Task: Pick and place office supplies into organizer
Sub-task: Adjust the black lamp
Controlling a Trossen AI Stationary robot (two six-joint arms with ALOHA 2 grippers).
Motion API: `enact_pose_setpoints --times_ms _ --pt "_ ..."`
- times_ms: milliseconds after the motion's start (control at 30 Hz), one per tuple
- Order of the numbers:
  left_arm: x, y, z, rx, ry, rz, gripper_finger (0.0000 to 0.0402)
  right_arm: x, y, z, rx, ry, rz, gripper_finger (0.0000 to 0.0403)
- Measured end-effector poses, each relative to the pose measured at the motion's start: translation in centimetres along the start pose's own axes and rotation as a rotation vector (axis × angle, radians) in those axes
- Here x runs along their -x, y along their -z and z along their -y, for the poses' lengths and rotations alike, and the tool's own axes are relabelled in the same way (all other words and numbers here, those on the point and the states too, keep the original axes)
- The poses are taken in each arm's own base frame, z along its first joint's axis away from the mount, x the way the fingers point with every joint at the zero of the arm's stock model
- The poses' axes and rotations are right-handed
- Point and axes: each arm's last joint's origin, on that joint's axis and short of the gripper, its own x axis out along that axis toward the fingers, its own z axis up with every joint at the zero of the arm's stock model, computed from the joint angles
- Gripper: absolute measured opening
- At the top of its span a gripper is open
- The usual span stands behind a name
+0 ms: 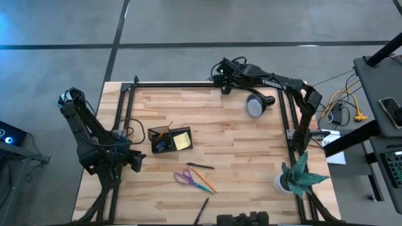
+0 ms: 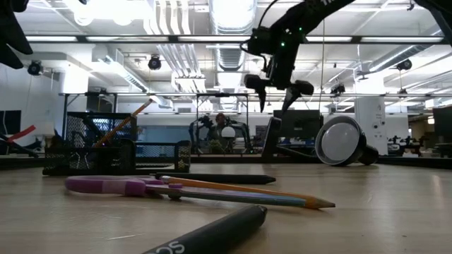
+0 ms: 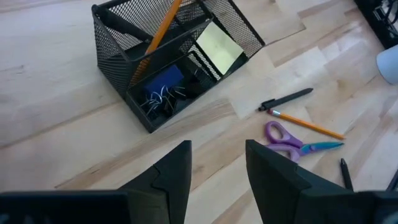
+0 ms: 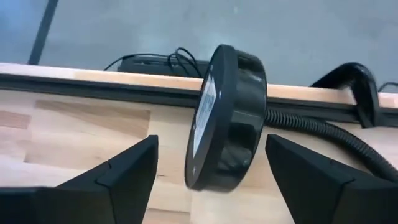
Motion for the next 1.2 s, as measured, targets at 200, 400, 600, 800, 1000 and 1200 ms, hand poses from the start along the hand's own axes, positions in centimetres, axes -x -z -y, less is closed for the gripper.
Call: enact_pose_setpoints --times_ms 200,400,600,800,1000,1200 --pt "0.0 0.0 0.0 0.0 0.0 0.0 0.0132 -2.0 0.5 0.7 -0.043 0.042 -0.027 0.0289" --pt "0.0 0.0 0.0 0.003 0.002 -0.002 0.0132 -5.3 1.2 0.7 -0.004 0.075 -0.051 0.0263" --pt "0.0 0.1 0.1 0.008 0.004 -0.009 0.0132 -7.1 1.9 -0.1 0.038 0.076 -0.057 0.0167" --pt "0.0 0.2 0.2 0.019 0.011 -0.021 0.0132 -7.3 3.9 -0.8 0.147 0.163 -0.037 0.0107" --pt "0.0 0.2 0.2 0.013 0.01 -0.021 0.0132 -5.7 6.2 -1.3 0.325 0.352 0.064 0.0107" --pt "0.0 0.2 0.2 -0.031 0.01 -0.021 0.0132 -4.6 10.0 -2.8 0.506 0.387 0.048 0.0107"
